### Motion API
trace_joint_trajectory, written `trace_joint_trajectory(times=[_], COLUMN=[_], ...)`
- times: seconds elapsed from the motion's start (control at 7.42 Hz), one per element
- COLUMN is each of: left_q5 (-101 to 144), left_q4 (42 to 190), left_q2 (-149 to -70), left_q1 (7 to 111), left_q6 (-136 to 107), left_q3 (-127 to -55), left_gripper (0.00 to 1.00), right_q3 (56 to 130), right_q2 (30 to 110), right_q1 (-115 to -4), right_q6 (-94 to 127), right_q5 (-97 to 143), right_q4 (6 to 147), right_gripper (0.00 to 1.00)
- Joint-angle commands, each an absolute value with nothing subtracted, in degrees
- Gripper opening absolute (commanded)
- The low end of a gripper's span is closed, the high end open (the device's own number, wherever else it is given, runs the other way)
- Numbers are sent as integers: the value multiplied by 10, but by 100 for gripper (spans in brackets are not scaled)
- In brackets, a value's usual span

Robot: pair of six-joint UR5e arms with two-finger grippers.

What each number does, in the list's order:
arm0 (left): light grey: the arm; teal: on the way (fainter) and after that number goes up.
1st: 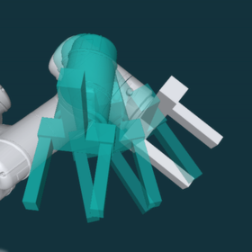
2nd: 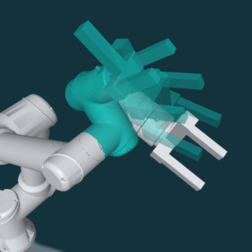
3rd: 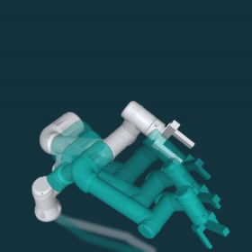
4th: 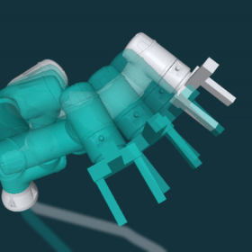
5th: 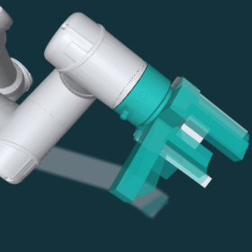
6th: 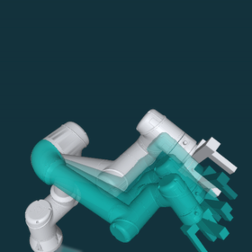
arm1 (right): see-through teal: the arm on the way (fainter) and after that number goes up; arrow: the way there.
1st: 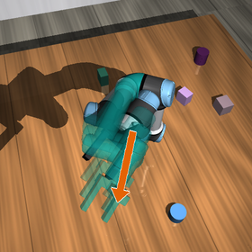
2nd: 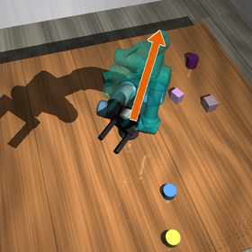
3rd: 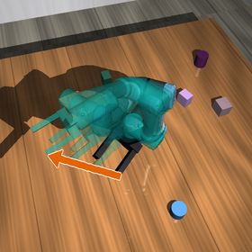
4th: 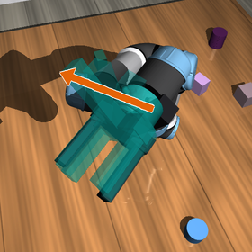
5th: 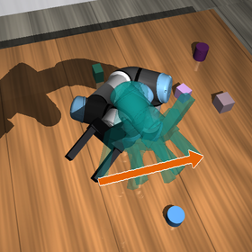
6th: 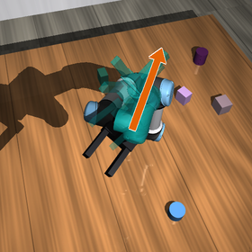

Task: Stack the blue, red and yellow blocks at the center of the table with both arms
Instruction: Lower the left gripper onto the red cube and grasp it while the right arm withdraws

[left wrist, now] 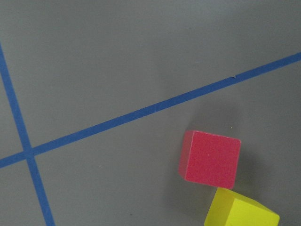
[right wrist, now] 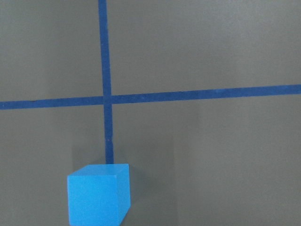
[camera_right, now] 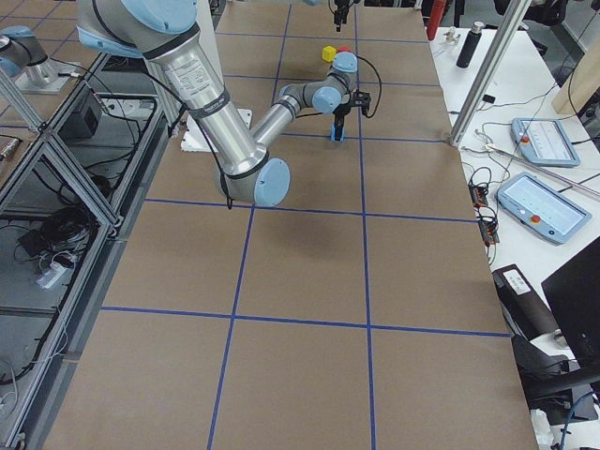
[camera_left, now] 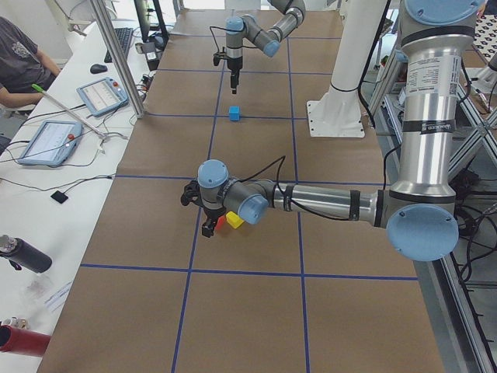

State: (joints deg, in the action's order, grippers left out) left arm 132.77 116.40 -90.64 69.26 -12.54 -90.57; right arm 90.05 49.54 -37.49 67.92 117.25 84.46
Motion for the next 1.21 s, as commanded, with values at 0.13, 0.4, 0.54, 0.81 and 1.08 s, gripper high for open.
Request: trace_joint_trajectory(times=[0.13, 0.4, 0.54, 0.81, 1.08], left_q5=[1327, 1328, 1328, 1326, 1299], left_q4=[1168, 1168, 1169, 1172, 1173], left_q2=[-944, -967, -976, -976, -979], left_q1=[650, 645, 638, 623, 617], left_q6=[-141, -142, -152, -156, -151], left_q3=[-870, -845, -839, -831, -828], left_gripper=[100, 99, 99, 98, 97], right_q3=[905, 904, 905, 904, 905], right_q2=[510, 511, 511, 511, 512], right_q1=[-374, -374, -374, -374, -373], right_q6=[679, 679, 679, 679, 679], right_q5=[1169, 1166, 1166, 1166, 1165], right_q4=[842, 841, 841, 842, 841], right_gripper=[100, 100, 100, 100, 100])
